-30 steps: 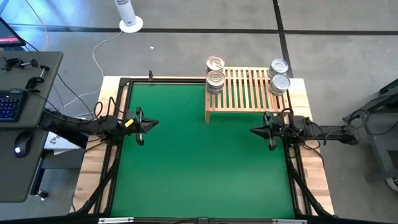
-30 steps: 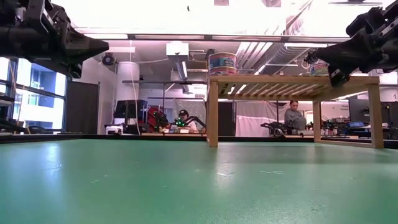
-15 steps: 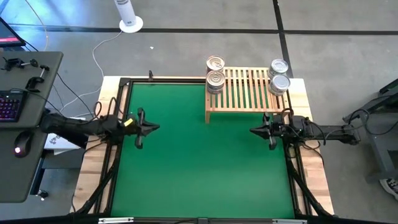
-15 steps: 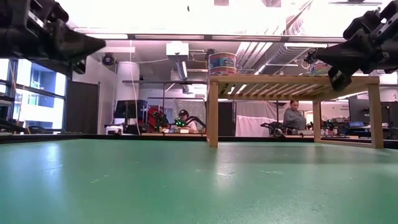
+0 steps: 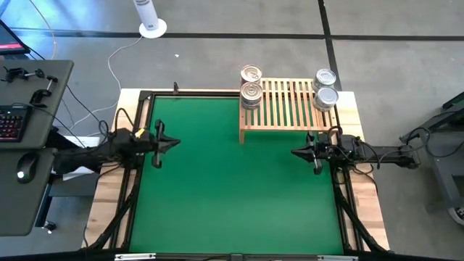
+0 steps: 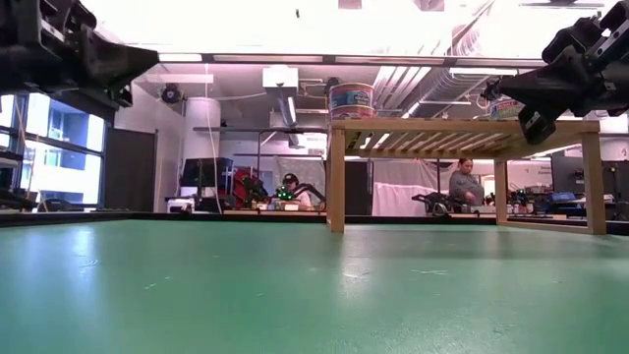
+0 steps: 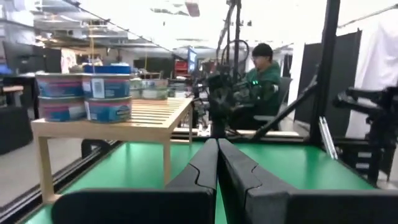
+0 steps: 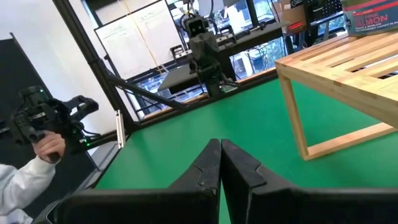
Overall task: Stack canned seafood by type on shelf
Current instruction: Return to Home Position
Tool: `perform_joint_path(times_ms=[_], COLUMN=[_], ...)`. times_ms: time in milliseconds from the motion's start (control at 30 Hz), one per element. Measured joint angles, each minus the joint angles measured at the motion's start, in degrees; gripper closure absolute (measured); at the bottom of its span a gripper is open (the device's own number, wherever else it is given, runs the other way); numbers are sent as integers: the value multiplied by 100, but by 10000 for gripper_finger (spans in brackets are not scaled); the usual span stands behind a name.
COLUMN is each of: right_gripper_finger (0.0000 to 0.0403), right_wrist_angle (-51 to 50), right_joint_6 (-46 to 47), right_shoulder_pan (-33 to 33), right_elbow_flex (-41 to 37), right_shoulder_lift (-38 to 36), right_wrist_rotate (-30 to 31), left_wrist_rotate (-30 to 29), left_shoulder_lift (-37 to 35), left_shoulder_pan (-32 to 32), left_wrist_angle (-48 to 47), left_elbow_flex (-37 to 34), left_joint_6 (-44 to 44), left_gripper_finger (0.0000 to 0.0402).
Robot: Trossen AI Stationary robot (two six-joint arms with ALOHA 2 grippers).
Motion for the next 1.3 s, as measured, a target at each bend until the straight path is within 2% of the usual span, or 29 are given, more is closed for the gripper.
perform_joint_path(times_ms=[433,633,1300], right_gripper_finger=[400,400,400], right_wrist_angle=[-2,0,0], right_joint_6=[-4,-4,-4], right_shoulder_pan=[0,0,0], right_elbow_flex=[0,0,0], right_shoulder_lift=[2,2,2], right_wrist_rotate=[2,2,3], left_wrist_rotate=[-99,-126,-213], left_shoulder_lift=[-5,18,17], left_shoulder_pan=[-1098,-1125,-1123], left_wrist_angle=[-101,-761,-774], left_elbow_flex=[2,2,2], left_joint_6=[98,131,327], left_gripper_finger=[401,402,402])
